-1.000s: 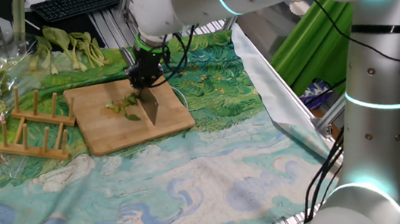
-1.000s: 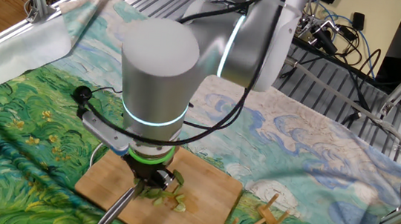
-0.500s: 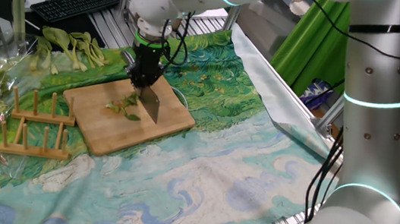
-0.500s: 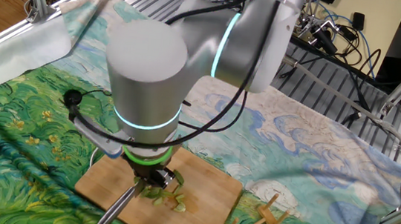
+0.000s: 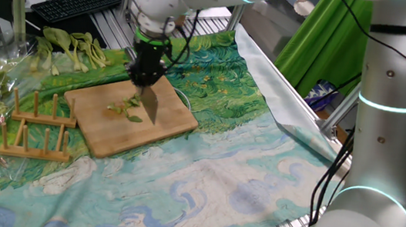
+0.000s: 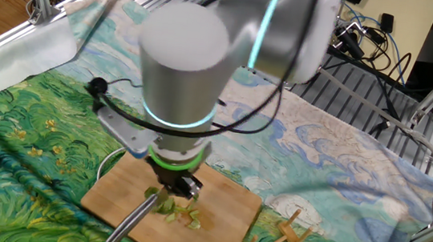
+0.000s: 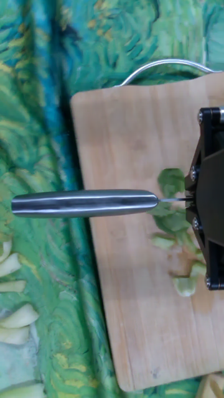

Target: Chop the pakchoi

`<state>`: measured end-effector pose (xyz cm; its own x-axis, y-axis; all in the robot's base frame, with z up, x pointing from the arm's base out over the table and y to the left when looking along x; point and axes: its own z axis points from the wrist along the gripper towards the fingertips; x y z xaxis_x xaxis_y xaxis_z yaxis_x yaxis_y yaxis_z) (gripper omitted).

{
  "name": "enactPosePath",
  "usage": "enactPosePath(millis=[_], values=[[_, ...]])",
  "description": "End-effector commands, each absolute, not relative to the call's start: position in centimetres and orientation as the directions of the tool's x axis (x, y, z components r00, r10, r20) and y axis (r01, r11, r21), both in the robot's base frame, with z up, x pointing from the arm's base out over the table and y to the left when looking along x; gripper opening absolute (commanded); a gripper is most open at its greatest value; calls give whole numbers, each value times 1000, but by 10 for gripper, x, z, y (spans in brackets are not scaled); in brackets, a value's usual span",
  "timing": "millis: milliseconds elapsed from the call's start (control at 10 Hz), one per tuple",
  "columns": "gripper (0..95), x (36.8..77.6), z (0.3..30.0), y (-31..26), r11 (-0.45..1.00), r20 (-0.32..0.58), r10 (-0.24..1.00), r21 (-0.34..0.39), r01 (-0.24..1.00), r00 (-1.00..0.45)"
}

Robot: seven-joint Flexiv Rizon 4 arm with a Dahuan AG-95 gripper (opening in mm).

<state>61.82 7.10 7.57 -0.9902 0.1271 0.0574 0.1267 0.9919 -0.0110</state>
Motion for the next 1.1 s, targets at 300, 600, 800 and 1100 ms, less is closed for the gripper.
enactPosePath(millis=[300, 600, 800, 1100], values=[[0, 592, 101, 109, 978, 54, 210, -22, 209, -976], [0, 579, 107, 127, 980, 51, 199, -20, 198, -979], [0, 573, 109, 141, 975, 53, 224, -21, 223, -973], [0, 572, 107, 147, 967, 62, 255, -21, 254, -965]])
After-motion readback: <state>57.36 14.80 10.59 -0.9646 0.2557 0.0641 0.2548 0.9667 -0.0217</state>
